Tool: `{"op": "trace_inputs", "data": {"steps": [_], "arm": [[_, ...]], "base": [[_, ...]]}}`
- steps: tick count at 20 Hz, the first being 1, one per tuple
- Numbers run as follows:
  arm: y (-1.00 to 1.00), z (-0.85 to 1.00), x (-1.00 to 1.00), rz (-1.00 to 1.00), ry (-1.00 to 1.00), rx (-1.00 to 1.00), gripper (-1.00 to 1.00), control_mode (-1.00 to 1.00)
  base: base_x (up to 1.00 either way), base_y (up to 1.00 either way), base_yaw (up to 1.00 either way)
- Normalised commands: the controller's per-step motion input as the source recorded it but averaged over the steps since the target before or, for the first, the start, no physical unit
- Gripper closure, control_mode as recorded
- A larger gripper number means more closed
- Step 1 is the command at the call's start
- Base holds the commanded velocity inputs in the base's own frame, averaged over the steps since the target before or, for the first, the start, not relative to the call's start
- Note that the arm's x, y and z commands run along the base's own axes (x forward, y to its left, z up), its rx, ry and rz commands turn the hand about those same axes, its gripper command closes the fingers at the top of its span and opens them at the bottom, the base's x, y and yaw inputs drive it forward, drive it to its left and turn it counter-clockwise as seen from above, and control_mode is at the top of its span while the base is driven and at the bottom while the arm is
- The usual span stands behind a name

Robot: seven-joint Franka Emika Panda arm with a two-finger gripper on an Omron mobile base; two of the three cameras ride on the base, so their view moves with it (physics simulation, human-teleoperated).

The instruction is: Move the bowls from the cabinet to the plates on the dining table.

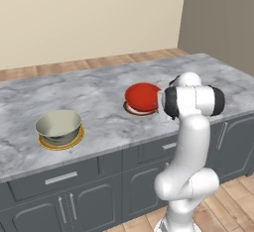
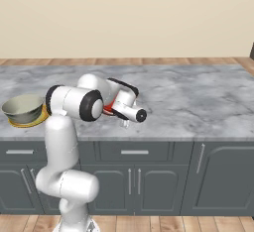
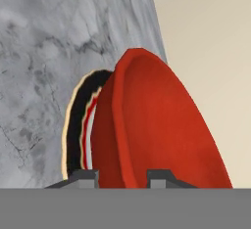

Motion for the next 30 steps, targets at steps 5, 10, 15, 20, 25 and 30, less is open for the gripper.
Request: {"op": "trace_inputs", "data": {"steps": [5,10,15,20,25,30], "arm": [[0.0,-0.13,0.27,0.0,0.0,0.0,1.0,-1.0],[0.02,-0.15,0.13,0.0,0.0,0.0,1.0,-1.0],[0.07,-0.17,0.06,0.0,0.0,0.0,1.0,-1.0],[0.13,-0.2,0.01,0.0,0.0,0.0,1.0,-1.0],[0.16,-0.2,0.0,0.01,0.0,0.0,1.0,-1.0],[0.19,-0.21,0.0,0.02,0.0,0.0,1.0,-1.0]], "base": [[0.0,0.0,0.0],[0.0,0.0,0.0],[0.0,0.0,0.0],[0.0,0.0,0.0],[0.0,0.0,0.0],[0.0,0.0,0.0]]}}
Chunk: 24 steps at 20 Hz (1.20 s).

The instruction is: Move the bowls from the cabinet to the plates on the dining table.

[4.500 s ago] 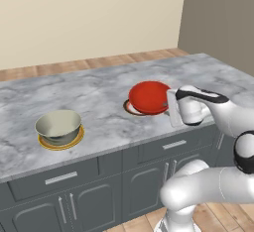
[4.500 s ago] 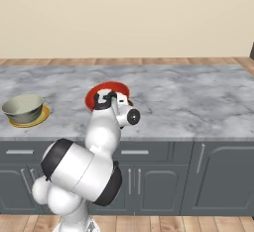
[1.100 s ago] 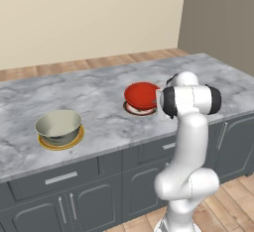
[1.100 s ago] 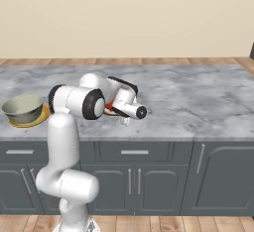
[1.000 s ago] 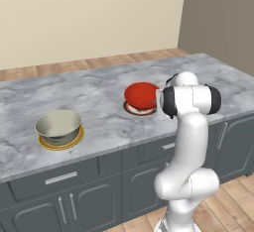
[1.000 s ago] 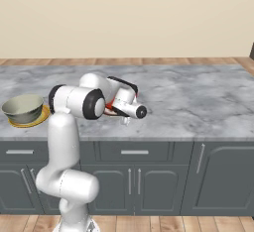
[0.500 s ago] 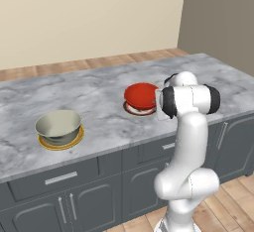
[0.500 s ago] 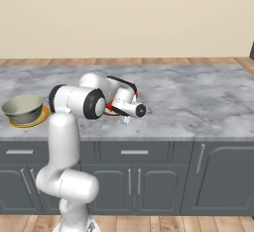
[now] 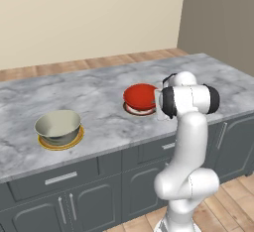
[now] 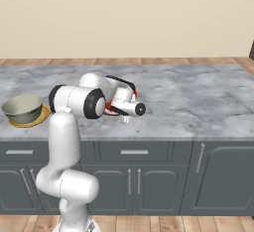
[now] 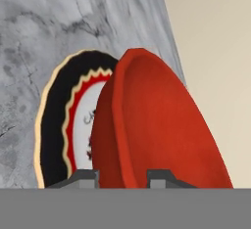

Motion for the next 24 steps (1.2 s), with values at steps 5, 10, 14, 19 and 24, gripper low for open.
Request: {"op": "trace_inputs", "data": {"steps": [5,10,14,19,24], "arm": [[0.19,-0.22,0.0,0.02,0.0,0.0,1.0,-1.0],[0.17,-0.26,0.0,0.02,0.0,0.0,1.0,-1.0],[0.13,-0.18,-0.03,0.02,0.0,0.0,1.0,-1.0],[0.07,-0.12,-0.16,0.02,0.0,0.0,1.0,-1.0],[0.09,-0.15,-0.08,0.02,0.0,0.0,1.0,-1.0]], "base": [[0.0,0.0,0.0],[0.0,0.0,0.0],[0.0,0.0,0.0],[0.0,0.0,0.0],[0.0,0.0,0.0]]}}
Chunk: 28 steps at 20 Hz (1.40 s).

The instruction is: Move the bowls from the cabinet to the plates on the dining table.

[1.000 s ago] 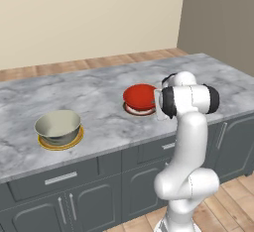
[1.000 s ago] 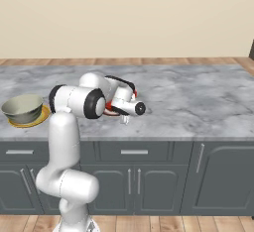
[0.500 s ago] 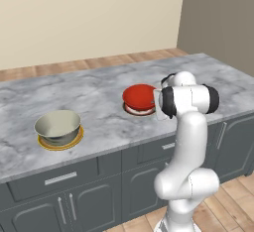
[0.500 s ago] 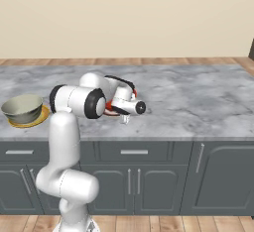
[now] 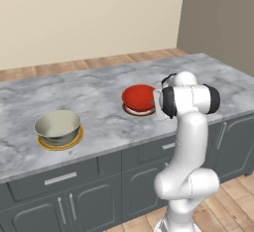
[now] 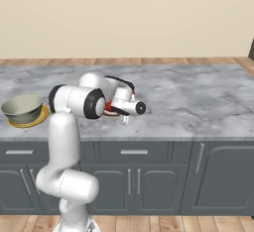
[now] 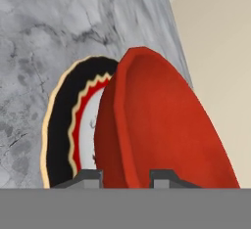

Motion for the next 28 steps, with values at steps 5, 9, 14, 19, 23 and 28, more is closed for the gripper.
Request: {"op": "trace_inputs", "data": {"steps": [5,9,14,19,23,28], "arm": [[0.11,-0.18,0.0,0.0,0.01,0.0,1.0,-1.0],[0.11,-0.19,0.0,0.0,0.0,0.0,-1.0,-1.0],[0.08,-0.15,0.0,0.0,0.0,0.0,-1.0,-1.0],[0.05,-0.1,0.0,0.01,0.0,0.0,-1.0,-1.0],[0.01,0.01,-0.04,0.0,0.0,0.0,-1.0,-1.0],[0.0,0.22,-0.16,0.01,0.0,0.0,-1.0,-1.0]], "base": [[0.0,0.0,0.0],[0.0,0.0,0.0],[0.0,0.0,0.0],[0.0,0.0,0.0],[0.0,0.0,0.0],[0.0,0.0,0.0]]}}
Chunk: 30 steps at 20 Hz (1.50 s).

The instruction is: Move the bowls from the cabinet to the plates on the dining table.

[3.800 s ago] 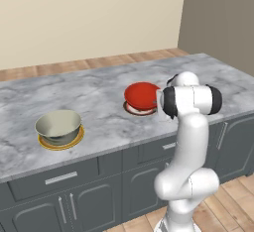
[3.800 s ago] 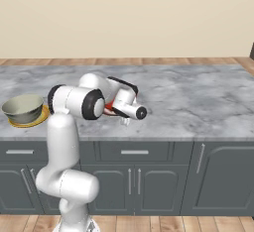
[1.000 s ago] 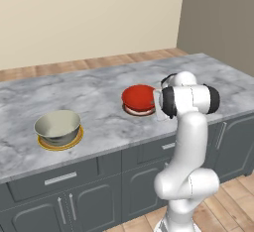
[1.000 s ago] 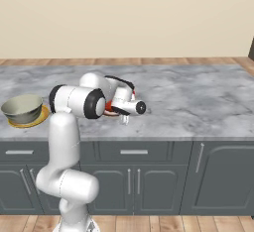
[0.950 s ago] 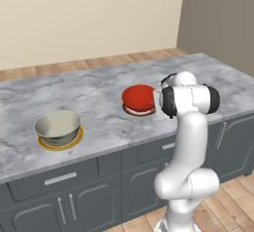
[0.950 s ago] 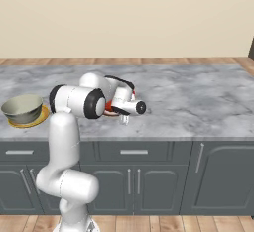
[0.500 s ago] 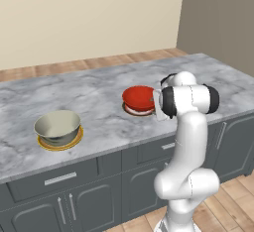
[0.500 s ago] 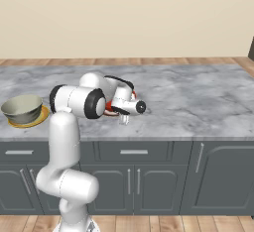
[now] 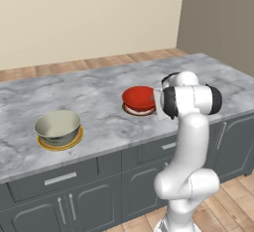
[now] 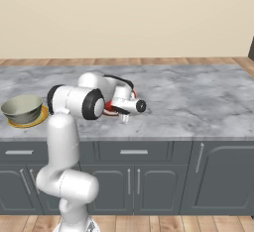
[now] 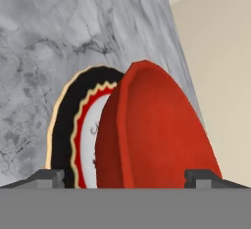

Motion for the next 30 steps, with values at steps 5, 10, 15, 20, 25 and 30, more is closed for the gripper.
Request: {"op": "trace_inputs", "data": {"steps": [5,10,15,20,25,30], "arm": [[0.0,0.31,-0.19,0.01,-0.01,0.0,-1.0,-1.0],[-0.04,0.37,-0.31,0.01,0.0,0.0,-1.0,-1.0],[-0.1,0.42,-0.35,0.0,0.0,0.0,-1.0,-1.0],[-0.15,0.51,-0.35,0.0,0.0,0.0,-1.0,-1.0],[-0.24,0.48,-0.33,0.0,0.0,0.0,-1.0,-1.0],[-0.29,0.44,-0.37,0.0,0.0,0.0,-1.0,-1.0]], "base": [[0.0,0.0,0.0],[0.0,0.0,0.0],[0.0,0.0,0.0],[0.0,0.0,0.0],[0.0,0.0,0.0],[0.0,0.0,0.0]]}}
